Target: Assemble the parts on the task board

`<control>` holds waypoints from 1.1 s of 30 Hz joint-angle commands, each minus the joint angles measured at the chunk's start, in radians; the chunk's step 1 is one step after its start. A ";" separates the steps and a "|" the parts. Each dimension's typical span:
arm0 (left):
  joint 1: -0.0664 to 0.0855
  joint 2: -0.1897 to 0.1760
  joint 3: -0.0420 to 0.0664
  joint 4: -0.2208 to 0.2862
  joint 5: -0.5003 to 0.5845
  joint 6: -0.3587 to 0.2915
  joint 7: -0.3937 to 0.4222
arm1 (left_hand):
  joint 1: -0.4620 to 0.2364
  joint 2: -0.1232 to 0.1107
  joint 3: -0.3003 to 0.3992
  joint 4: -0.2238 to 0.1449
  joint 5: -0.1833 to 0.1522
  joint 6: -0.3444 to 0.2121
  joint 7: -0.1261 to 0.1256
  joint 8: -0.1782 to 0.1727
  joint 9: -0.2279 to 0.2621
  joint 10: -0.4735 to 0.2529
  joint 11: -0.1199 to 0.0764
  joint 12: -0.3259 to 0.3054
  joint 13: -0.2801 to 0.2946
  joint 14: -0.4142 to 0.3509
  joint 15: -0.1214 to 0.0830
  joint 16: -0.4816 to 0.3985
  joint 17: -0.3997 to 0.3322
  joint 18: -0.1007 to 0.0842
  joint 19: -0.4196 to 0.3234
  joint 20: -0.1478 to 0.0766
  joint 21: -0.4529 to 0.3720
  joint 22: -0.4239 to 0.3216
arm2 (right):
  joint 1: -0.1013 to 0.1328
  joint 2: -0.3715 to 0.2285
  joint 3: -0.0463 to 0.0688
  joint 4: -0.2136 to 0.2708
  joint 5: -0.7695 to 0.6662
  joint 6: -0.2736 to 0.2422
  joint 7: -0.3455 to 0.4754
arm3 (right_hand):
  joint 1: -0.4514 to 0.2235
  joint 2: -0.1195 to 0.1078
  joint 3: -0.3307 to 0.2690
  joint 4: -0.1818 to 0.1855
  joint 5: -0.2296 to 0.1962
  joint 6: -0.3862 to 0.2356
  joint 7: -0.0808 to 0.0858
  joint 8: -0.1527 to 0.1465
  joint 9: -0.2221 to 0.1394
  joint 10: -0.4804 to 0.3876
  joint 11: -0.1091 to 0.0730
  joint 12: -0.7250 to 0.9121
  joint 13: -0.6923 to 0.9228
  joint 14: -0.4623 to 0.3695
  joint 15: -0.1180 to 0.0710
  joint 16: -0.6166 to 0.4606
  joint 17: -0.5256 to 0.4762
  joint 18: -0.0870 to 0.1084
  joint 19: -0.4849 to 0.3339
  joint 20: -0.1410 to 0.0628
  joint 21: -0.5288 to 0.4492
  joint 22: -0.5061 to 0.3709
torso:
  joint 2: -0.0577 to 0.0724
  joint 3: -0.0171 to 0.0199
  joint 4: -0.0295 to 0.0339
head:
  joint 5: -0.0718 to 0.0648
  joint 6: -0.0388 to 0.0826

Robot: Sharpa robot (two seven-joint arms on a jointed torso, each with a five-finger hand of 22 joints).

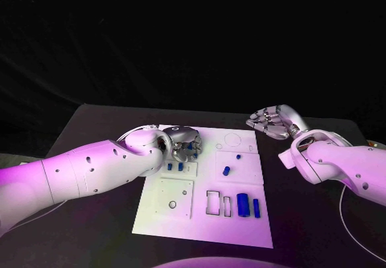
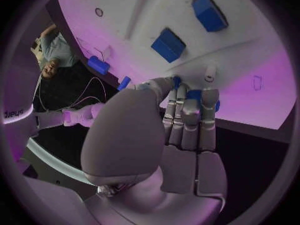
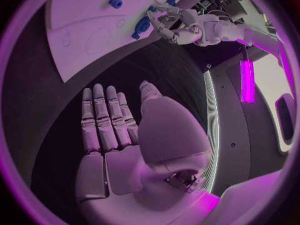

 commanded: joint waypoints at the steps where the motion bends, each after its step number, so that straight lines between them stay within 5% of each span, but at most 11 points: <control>1: -0.004 0.003 -0.004 -0.003 -0.007 0.046 -0.019 | 0.017 0.007 0.017 -0.012 -0.006 0.016 0.002 -0.003 -0.001 0.023 -0.004 -0.004 0.001 0.019 -0.004 0.014 0.013 -0.020 0.020 -0.002 0.021 0.023 | -0.001 0.000 0.000 0.002 -0.004 0.014 0.010 | 0.005 0.000 -0.001 0.004 -0.005 0.007 0.033 -0.006 -0.001 -0.007 0.002 -0.003 -0.001 -0.004 -0.002 -0.006 -0.001 0.005 0.003 0.001 0.001 -0.001 | -0.001 0.0000 0.0004 | -0.001 -0.002; 8: -0.004 0.004 -0.004 -0.003 -0.007 0.039 -0.019 | 0.029 0.026 0.047 -0.059 -0.009 0.065 -0.005 0.000 0.002 0.095 -0.027 0.019 0.019 0.091 -0.025 0.055 0.105 -0.033 0.069 -0.020 0.080 0.098 | -0.001 0.000 0.000 0.002 -0.004 0.015 0.011 | 0.004 0.001 -0.001 0.005 -0.005 0.009 0.033 -0.006 -0.002 -0.006 0.002 -0.004 -0.001 -0.004 -0.002 -0.006 -0.002 0.004 0.003 0.001 0.001 -0.002 | -0.001 -0.0001 0.0008 | -0.002 -0.003; 22: -0.005 -0.002 -0.003 0.005 0.035 -0.053 0.018 | 0.008 0.025 0.062 -0.067 -0.008 0.068 0.002 -0.020 -0.002 0.107 -0.022 -0.008 0.017 0.109 -0.023 0.059 0.115 -0.040 0.092 -0.021 0.103 0.129 | -0.001 0.001 0.000 0.002 -0.004 0.014 0.013 | 0.002 0.003 -0.002 0.005 -0.004 0.011 0.032 -0.007 -0.003 -0.004 0.002 -0.005 0.000 -0.003 -0.002 -0.006 -0.003 0.004 0.003 0.001 0.001 -0.003 | -0.001 -0.0009 0.0002 | 0.002 0.002; 33: -0.005 -0.056 0.016 0.067 0.089 -0.105 0.041 | 0.000 0.022 0.063 -0.069 -0.008 0.072 0.003 -0.024 -0.002 0.113 -0.021 -0.017 0.017 0.113 -0.023 0.059 0.115 -0.041 0.098 -0.020 0.108 0.137 | -0.001 0.000 0.000 -0.001 -0.004 0.011 0.016 | 0.002 0.003 -0.002 0.005 -0.004 0.011 0.032 -0.007 -0.003 -0.004 0.002 -0.005 0.000 -0.003 -0.002 -0.006 -0.004 0.004 0.003 0.001 0.001 -0.004 | -0.003 -0.0003 0.0030 | -0.001 0.008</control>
